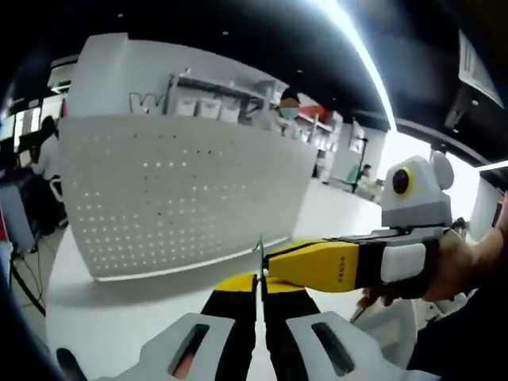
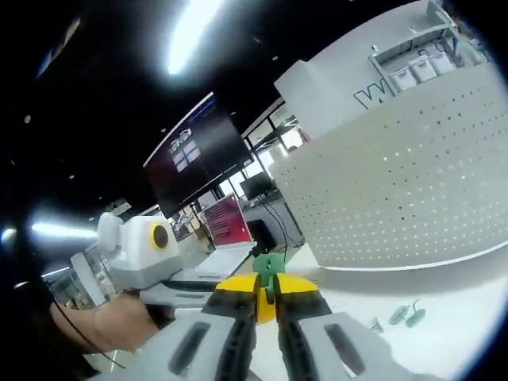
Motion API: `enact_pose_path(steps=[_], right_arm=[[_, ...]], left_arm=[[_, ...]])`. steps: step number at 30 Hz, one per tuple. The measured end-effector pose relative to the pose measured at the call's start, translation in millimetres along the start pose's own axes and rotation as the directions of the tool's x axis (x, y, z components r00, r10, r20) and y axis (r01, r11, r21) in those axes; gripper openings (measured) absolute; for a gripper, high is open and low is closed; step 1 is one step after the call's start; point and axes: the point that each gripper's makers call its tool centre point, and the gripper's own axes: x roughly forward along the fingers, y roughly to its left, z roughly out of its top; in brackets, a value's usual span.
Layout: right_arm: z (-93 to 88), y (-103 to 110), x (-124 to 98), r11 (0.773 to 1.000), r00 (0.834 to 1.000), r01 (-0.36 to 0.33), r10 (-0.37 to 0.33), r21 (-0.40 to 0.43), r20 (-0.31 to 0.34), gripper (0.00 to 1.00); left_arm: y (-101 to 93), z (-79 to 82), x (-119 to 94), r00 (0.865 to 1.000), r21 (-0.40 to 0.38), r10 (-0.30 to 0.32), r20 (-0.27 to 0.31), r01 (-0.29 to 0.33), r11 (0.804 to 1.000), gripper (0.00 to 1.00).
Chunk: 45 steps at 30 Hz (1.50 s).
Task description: Insert the hook assembly into the mounting plate slot until the hook locks in place.
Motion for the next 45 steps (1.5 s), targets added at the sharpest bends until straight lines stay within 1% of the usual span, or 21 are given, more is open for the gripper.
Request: enact_pose_path(steps=[2, 4, 5, 9, 11, 18, 20, 22, 25, 27, 28, 30, 33, 34, 35, 37, 38, 41, 43, 45], right_arm=[[-0.4, -1, 1, 1.0, 1.0, 0.003, -0.003, -0.006, -0.001, 0.01], [-3.9, -1, 2, 0.999, 1.0, 0.008, -0.009, -0.035, -0.018, 0.01], [-4.8, 0, 2, 0.999, 1.0, 0.006, -0.006, -0.037, -0.021, 0.01], [-5.9, 1, 1, 0.999, 1.0, 0.008, -0.009, -0.038, -0.018, 0.01], [-5.7, 4, 2, 0.999, 1.0, 0.007, -0.007, -0.053, -0.014, 0.01], [-6.3, 5, 5, 0.999, 1.0, -0.007, 0.005, -0.051, -0.026, 0.01], [-4.5, 7, 6, 0.999, 1.0, -0.017, 0.016, -0.05, -0.017, 0.01], [-1.8, 11, 6, 0.997, 1.0, -0.025, 0.025, -0.07, -0.01, 0.01], [-3.1, 14, 8, 0.994, 0.999, -0.029, 0.027, -0.108, -0.021, 0.01], [-2.5, 14, 8, 0.994, 0.999, -0.031, 0.029, -0.105, -0.019, 0.01], [-1.1, 14, 8, 0.994, 0.999, -0.035, 0.034, -0.105, -0.013, 0.01], [1.7, 14, 8, 0.993, 1.0, -0.03, 0.03, -0.112, -0.006, 0.0], [5.4, 10, 8, 0.992, 1.0, -0.022, 0.022, -0.124, -0.002, 0.0], [6.4, 9, 8, 0.992, 1.0, -0.02, 0.02, -0.126, 0.0, 0.0], [7.7, 8, 8, 0.991, 1.0, -0.016, 0.016, -0.133, 0.001, 0.0], [10.0, 4, 7, 0.988, 1.0, -0.004, 0.005, -0.153, 0.005, 0.0], [11.3, 2, 8, 0.986, 1.0, 0.004, -0.003, -0.168, 0.008, 0.0], [14.1, -4, 8, 0.984, 1.0, 0.018, -0.015, -0.177, 0.016, 0.01], [19.1, -7, 8, 0.985, 0.999, 0.028, -0.021, -0.17, 0.043, 0.01], [23.9, -13, 8, 0.981, 0.997, 0.061, -0.05, -0.185, 0.062, 0.01]], left_arm=[[0.8, -0.2, 0, 1.0, 0.016, 0.006, -0.006, -0.006, 1.0, 0.01], [2.2, -2.8, 0, 1.0, 0.059, 0.012, -0.021, -0.011, 0.998, 0.02], [3.0, -3.4, 0, 1.0, 0.073, 0.016, -0.023, -0.014, 0.997, 0.02], [3.5, -3.6, -1, 1.0, 0.078, 0.011, -0.011, -0.01, 0.997, 0.02], [3.5, -2.6, -2, 1.0, 0.1, 0.011, -0.006, -0.01, 0.995, 0.03], [8.0, -2.9, -5, 1.0, 0.082, 0.007, -0.004, -0.007, 0.997, 0.04], [8.1, 0.1, -8, 1.0, 0.084, 0.0, 0.017, -0.001, 0.997, 0.04], [8.3, 3.0, -11, 0.999, 0.077, -0.008, 0.031, 0.005, 0.997, 0.04], [10.6, 1.3, -11, 1.0, 0.063, -0.01, 0.03, 0.008, 0.998, 0.06], [13.2, 1.5, -12, 0.999, 0.067, -0.003, 0.041, 0.0, 0.998, 0.13], [14.5, 1.5, -13, 0.999, 0.067, 0.0, 0.046, -0.003, 0.998, 0.13], [15.0, 0.4, -15, 0.999, 0.046, -0.012, 0.047, 0.01, 0.999, 0.13], [17.4, -1.8, -18, 0.999, 0.036, -0.007, 0.046, 0.005, 0.999, 0.2], [18.1, -2.4, -19, 0.999, 0.037, -0.005, 0.044, 0.004, 0.999, 0.22], [20.7, -2.5, -20, 0.999, 0.059, 0.005, 0.046, -0.008, 0.998, 0.25], [21.8, -2.1, -21, 0.999, 0.074, 0.012, 0.051, -0.016, 0.997, 0.31], [22.2, -2.0, -22, 0.999, 0.072, 0.014, 0.052, -0.018, 0.997, 0.35], [20.7, -1.7, -22, 0.998, 0.059, 0.005, 0.062, -0.008, 0.998, 0.48], [19.4, -2.5, -23, 0.998, 0.052, -0.001, 0.064, -0.002, 0.999, 0.57], [17.3, -3.7, -23, 0.998, 0.05, -0.012, 0.062, 0.009, 0.999, 0.62]])
